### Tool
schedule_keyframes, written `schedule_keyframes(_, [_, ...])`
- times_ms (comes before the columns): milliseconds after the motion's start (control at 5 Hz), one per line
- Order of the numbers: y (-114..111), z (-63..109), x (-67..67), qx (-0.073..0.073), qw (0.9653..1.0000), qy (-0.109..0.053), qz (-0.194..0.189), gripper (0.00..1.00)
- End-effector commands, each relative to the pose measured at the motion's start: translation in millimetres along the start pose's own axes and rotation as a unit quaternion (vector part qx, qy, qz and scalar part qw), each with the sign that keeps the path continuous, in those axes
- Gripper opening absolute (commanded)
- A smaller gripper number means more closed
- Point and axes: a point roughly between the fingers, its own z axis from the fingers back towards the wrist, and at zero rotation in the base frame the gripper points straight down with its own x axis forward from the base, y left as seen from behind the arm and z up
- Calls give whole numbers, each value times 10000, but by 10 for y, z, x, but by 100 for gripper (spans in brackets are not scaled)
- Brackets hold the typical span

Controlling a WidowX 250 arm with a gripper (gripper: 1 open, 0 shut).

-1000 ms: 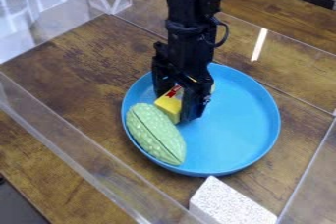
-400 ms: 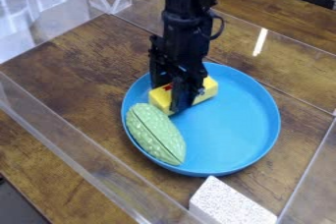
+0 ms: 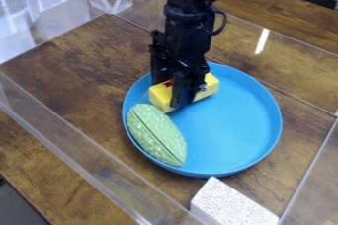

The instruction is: Remove the yellow block from inside the blue tray and put it on the table

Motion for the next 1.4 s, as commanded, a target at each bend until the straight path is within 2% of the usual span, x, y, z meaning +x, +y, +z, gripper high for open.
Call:
schedule_keyframes(0, [103,243,90,134,9992,-379,79,0])
schedule_keyframes(200, [120,257,106,126,9992,-377,75,0])
schedule_keyframes(400, [147,256,131,108,9992,-378,68,100])
schedule_keyframes(800, [167,135,138,-5,9989,-472,57,100])
schedule_keyframes(1200, [184,-39,159,-65,9988,-484,-69,100])
